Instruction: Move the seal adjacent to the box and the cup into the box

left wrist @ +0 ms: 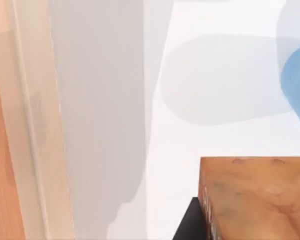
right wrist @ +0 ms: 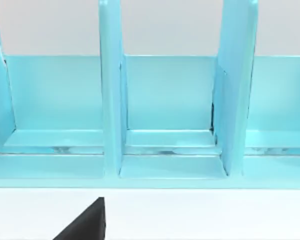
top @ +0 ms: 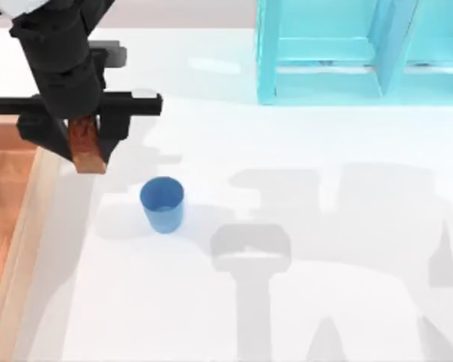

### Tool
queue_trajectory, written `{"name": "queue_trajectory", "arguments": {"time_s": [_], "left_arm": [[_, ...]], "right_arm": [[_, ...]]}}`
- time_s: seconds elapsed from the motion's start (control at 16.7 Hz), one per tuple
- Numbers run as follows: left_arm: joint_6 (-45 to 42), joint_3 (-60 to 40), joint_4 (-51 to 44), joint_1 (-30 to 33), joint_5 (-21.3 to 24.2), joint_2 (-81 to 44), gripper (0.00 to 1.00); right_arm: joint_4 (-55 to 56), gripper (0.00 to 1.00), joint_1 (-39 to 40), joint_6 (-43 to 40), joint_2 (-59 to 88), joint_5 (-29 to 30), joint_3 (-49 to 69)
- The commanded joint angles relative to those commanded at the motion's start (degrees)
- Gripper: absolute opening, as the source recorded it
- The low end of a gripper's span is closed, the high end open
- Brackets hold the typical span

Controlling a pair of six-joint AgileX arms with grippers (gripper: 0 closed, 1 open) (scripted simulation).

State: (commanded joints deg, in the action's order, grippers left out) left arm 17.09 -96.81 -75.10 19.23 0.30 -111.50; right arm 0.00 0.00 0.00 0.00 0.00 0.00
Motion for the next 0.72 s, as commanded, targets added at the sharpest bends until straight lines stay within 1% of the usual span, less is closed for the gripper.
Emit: {"name": "queue_trajectory", "arguments": {"time_s": [0.12, 0.48, 0.72], "left_arm": [[-0.05, 1.9, 2.16, -0.04, 0.05, -0.33, 0.0], [-0.13, 11.14, 13.18, -0.36, 0.08, -1.98, 0.0], [-0.14, 11.77, 13.82, -0.44, 0.08, -2.08, 0.0]], "right_arm": [[0.0, 1.0, 0.0, 0.0, 0.0, 0.0, 0.0], [0.0, 1.0, 0.0, 0.0, 0.0, 0.0, 0.0], [0.0, 1.0, 0.0, 0.0, 0.0, 0.0, 0.0]]}}
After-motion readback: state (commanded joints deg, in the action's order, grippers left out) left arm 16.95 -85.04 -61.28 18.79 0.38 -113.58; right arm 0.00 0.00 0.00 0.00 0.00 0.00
